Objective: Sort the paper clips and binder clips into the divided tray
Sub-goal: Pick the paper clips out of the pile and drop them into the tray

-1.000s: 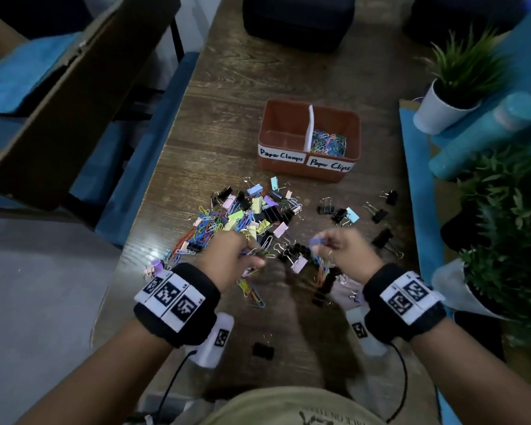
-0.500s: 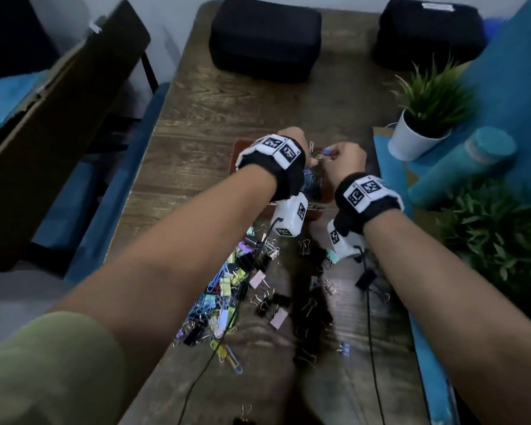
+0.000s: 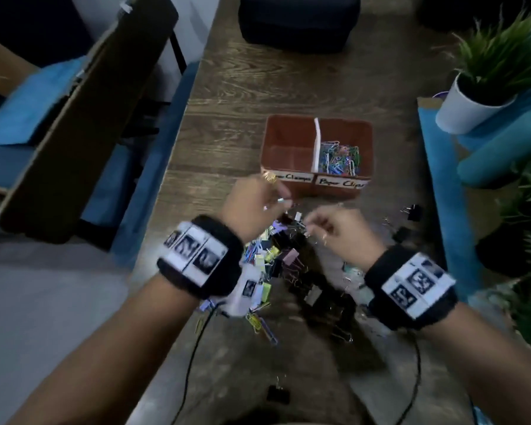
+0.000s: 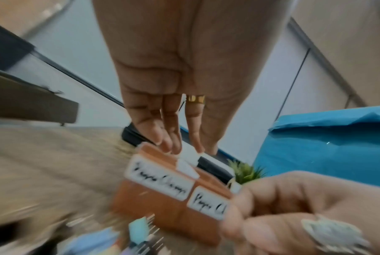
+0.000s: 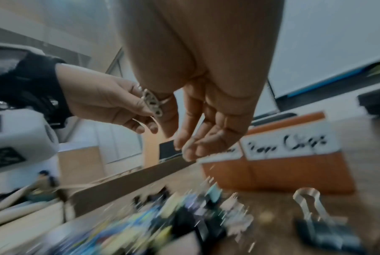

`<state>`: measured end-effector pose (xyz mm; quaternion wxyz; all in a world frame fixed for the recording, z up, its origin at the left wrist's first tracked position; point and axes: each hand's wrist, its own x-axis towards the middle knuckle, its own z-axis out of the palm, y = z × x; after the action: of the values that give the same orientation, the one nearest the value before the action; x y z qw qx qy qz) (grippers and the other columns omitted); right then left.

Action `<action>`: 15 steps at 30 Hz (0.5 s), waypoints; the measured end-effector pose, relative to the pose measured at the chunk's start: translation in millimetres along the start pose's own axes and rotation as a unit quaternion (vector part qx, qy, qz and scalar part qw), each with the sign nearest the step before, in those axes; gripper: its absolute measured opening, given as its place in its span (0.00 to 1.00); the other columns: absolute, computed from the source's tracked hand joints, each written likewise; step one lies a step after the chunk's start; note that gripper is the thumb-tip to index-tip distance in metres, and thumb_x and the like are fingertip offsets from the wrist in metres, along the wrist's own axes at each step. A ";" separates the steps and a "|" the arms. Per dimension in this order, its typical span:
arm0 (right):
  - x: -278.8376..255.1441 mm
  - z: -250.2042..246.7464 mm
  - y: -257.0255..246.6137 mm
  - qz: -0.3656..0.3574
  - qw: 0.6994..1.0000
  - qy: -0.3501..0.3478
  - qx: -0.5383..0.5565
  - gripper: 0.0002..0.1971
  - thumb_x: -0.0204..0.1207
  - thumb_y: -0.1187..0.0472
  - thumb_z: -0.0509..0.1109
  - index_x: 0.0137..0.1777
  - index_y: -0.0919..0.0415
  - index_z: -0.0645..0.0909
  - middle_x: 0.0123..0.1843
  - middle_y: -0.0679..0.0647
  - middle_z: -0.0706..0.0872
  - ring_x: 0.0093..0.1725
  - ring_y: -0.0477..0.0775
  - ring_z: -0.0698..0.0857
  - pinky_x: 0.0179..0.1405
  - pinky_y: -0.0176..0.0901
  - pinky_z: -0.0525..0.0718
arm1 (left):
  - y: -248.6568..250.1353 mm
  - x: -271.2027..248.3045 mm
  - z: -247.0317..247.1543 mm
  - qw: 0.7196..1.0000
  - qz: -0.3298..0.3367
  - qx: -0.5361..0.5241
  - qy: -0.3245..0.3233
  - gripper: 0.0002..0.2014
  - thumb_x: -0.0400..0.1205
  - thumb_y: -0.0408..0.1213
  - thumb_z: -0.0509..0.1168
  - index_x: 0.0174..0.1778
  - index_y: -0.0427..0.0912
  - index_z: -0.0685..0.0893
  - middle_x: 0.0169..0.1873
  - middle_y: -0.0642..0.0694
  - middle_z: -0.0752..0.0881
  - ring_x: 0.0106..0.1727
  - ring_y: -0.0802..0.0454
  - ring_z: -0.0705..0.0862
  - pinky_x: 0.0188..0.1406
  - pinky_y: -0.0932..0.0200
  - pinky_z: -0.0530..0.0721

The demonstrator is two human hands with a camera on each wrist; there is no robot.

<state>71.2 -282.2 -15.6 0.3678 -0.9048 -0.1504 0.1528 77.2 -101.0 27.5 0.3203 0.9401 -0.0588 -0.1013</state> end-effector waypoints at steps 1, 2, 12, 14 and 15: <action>-13.2 17.8 -4.0 -0.015 0.998 -0.064 -0.015 0.06 0.76 0.66 0.69 0.49 0.61 0.86 0.47 0.56 0.88 0.45 0.48 0.82 0.46 0.36 0.78 | -14.4 -25.6 3.6 0.999 -0.039 0.015 -0.005 0.05 0.79 0.38 0.67 0.46 0.42 0.87 0.43 0.47 0.88 0.42 0.50 0.84 0.44 0.60 0.79; -26.0 33.6 -9.0 -0.030 0.991 -0.128 -0.035 0.06 0.76 0.66 0.68 0.50 0.61 0.86 0.49 0.56 0.88 0.46 0.47 0.82 0.47 0.36 0.77 | -27.6 -49.7 7.6 0.995 -0.084 0.040 -0.018 0.05 0.80 0.38 0.65 0.46 0.44 0.86 0.43 0.47 0.87 0.42 0.50 0.83 0.43 0.60 0.77; -54.4 121.5 -36.1 -0.101 0.951 -0.138 -0.258 0.22 0.76 0.71 0.63 0.69 0.60 0.70 0.73 0.62 0.68 0.69 0.64 0.71 0.66 0.56 0.76 | -87.9 -162.9 80.2 0.967 -0.223 0.124 -0.030 0.18 0.80 0.53 0.63 0.63 0.52 0.81 0.65 0.50 0.77 0.60 0.50 0.82 0.58 0.57 0.81; -46.6 124.7 -32.1 -0.097 0.941 -0.155 -0.286 0.23 0.74 0.72 0.65 0.69 0.59 0.71 0.70 0.61 0.71 0.67 0.63 0.72 0.65 0.56 0.76 | -87.3 -158.0 88.0 0.964 -0.225 0.136 -0.039 0.17 0.80 0.53 0.62 0.60 0.48 0.81 0.62 0.47 0.79 0.60 0.48 0.81 0.59 0.53 0.81; -45.3 124.9 -30.1 -0.088 0.939 -0.163 -0.288 0.22 0.74 0.72 0.65 0.68 0.59 0.72 0.68 0.60 0.73 0.66 0.62 0.72 0.66 0.54 0.76 | -86.7 -156.3 91.3 0.962 -0.230 0.141 -0.052 0.17 0.80 0.52 0.62 0.59 0.45 0.81 0.61 0.45 0.79 0.60 0.47 0.81 0.59 0.51 0.81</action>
<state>-23.1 -201.6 -71.9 0.0736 -0.9178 -0.3252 0.2157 -91.7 -59.1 -72.5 0.1494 0.9572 0.1286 -0.2118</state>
